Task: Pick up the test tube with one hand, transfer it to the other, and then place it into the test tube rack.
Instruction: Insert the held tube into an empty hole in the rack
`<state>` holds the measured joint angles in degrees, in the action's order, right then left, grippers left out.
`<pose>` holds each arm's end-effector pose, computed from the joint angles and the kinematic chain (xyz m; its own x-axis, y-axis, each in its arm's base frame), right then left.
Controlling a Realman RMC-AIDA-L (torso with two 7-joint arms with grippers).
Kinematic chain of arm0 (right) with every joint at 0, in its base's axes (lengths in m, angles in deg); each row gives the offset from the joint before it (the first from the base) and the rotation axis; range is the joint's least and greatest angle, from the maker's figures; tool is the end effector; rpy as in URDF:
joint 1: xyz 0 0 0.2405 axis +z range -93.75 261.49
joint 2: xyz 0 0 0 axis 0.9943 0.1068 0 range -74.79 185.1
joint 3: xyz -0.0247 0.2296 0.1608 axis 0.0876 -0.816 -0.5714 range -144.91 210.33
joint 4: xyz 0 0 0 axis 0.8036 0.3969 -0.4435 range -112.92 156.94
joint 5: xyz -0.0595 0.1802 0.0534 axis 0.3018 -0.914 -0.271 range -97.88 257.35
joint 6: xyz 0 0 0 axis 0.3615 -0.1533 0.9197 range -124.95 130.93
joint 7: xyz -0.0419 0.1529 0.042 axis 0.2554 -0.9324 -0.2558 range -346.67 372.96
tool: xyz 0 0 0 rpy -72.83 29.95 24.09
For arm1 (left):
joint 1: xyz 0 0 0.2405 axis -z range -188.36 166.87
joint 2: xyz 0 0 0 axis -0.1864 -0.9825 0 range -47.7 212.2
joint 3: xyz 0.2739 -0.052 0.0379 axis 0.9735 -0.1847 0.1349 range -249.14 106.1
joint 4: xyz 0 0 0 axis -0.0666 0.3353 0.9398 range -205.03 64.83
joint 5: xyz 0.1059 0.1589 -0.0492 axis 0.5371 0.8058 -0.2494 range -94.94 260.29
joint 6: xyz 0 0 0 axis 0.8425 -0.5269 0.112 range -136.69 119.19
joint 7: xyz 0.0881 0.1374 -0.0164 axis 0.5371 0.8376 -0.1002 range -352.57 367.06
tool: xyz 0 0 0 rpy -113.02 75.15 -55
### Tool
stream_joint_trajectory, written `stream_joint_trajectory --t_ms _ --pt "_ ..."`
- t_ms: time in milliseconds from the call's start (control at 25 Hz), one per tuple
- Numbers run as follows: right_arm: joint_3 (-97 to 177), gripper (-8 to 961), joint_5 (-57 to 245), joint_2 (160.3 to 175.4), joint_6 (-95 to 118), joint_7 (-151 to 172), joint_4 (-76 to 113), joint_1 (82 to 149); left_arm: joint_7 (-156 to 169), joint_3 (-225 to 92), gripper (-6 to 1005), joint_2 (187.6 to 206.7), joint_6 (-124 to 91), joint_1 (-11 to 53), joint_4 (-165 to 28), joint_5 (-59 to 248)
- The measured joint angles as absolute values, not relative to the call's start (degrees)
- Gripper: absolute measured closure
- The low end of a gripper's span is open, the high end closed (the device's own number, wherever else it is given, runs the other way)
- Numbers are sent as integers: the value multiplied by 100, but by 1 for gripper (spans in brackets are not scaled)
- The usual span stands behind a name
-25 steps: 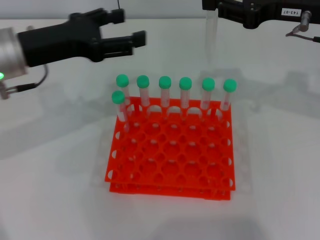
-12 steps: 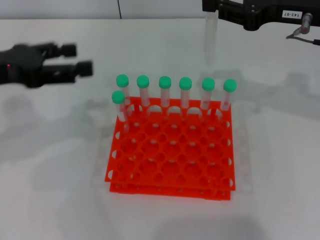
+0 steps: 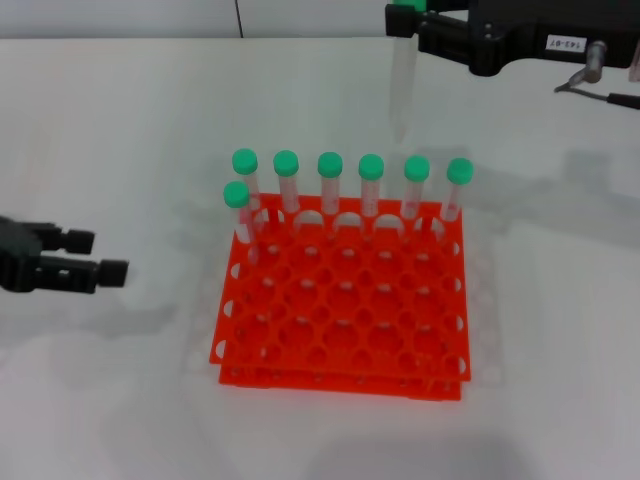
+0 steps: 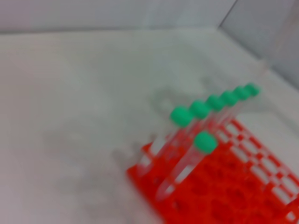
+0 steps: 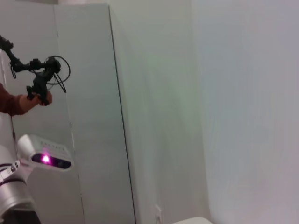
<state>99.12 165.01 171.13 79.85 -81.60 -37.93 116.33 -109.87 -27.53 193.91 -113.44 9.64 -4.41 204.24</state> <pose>0.1337 0.3880 0.0150 0.7594 -0.0844 -0.6451 -0.2848 -0.9346 -0.2131 -0.3013 0.2954 0.0698 0.6681 0.6956 0.2642 0.7378 -0.6654 -0.1139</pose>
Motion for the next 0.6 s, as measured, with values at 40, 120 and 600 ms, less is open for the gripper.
stream_joint_trajectory --t_ms 40,120,600 --pt "9988 686 16443 17113 7941 -8159 -3793 11609 -10963 -2793 116 19391 -11329 964 -441 20534" --pt "10123 685 16359 17113 7865 -8158 -3796 11560 -10882 -2906 116 19399 -11314 963 -439 20667" --pt "11326 685 15698 17120 7168 -7965 -3758 11174 -10298 -3120 117 19439 -11231 957 -451 20935"
